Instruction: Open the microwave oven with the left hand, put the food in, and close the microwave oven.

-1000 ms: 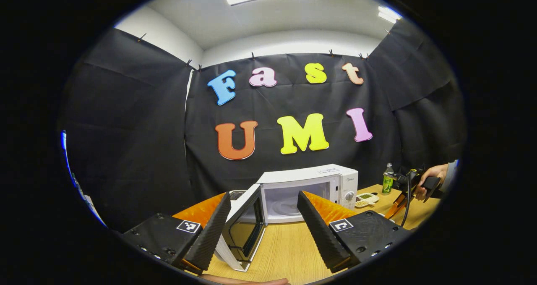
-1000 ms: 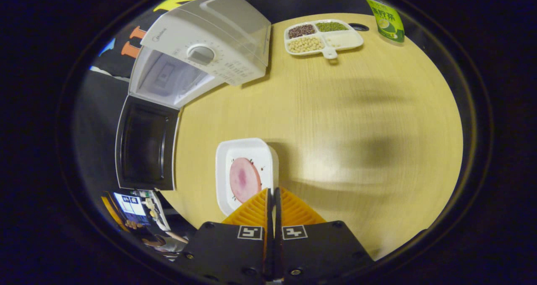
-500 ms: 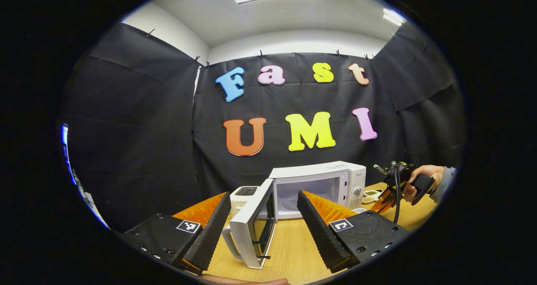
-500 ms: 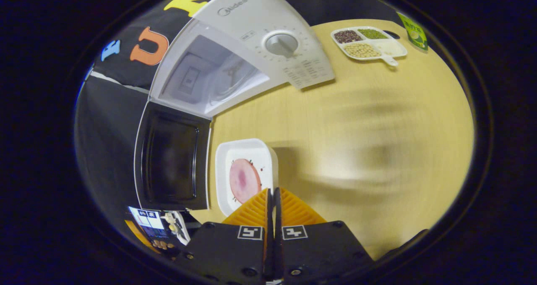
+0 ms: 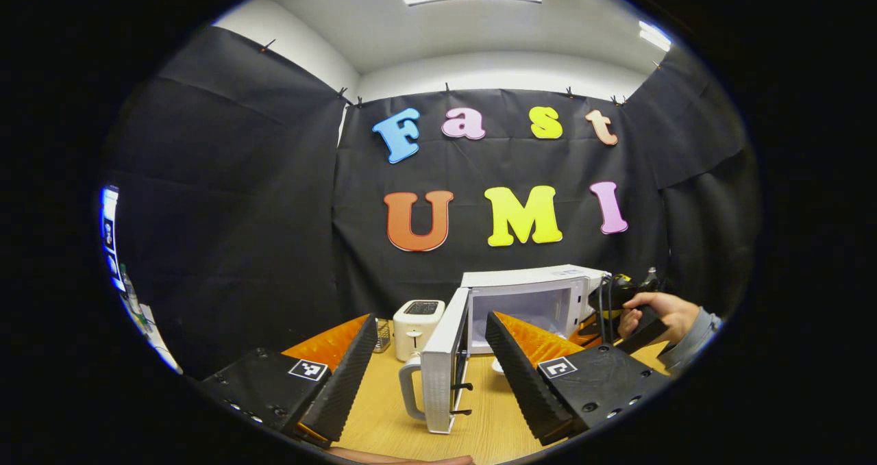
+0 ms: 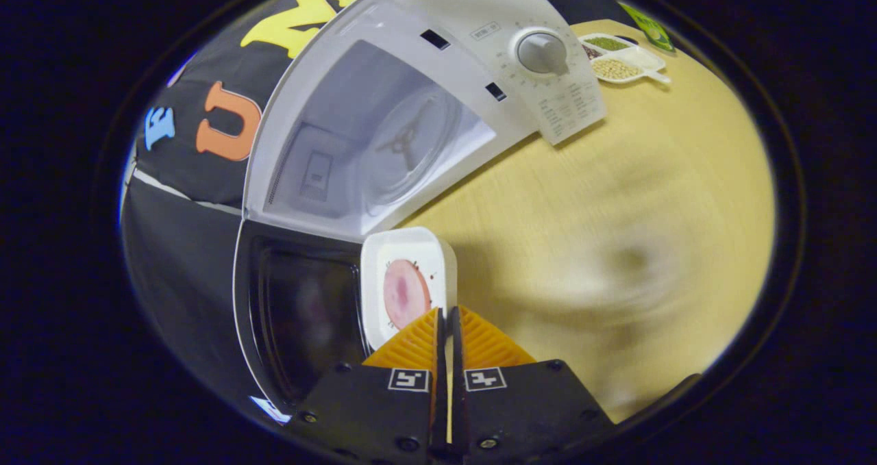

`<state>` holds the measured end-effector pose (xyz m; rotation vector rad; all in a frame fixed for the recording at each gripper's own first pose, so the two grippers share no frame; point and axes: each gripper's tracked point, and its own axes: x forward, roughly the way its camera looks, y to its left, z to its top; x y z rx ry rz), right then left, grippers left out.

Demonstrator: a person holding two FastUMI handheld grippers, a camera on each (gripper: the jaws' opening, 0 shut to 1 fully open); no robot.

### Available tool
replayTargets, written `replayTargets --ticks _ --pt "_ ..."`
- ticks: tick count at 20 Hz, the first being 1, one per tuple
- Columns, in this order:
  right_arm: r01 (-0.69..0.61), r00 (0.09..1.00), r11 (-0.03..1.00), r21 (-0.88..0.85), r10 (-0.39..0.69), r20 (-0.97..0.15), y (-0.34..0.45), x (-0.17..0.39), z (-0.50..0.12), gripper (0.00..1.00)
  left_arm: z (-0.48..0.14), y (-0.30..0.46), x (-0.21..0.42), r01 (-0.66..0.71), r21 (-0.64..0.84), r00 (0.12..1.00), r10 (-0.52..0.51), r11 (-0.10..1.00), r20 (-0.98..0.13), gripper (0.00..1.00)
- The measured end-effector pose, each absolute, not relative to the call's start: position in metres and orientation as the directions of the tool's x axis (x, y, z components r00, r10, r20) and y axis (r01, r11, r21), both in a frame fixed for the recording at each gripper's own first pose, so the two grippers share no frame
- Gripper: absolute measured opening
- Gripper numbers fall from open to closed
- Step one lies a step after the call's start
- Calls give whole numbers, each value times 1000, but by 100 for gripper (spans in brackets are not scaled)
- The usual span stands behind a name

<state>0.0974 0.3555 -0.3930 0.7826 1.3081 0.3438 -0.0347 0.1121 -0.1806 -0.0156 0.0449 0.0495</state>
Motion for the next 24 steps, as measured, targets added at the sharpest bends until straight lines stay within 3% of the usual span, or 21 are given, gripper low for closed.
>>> replayTargets --ticks 3,6,12,19,24 --pt "268 323 640 720 645 -693 383 113 -397 6 -198 121 -30 -48 -8 996 47 999 -80 95" --pt "296 453 555 778 636 -626 403 142 -391 6 -205 129 -25 -54 35 995 57 998 -78 95" --pt "316 692 468 825 482 -538 409 214 -386 6 -221 131 -19 -43 9 994 44 999 -99 95" --pt "374 789 376 848 351 -504 420 264 -402 6 -219 125 -19 -24 50 994 29 998 -103 95" --pt "401 826 434 807 209 -523 411 284 -424 7 -217 119 -27 -7 -19 991 5 1000 -131 95"
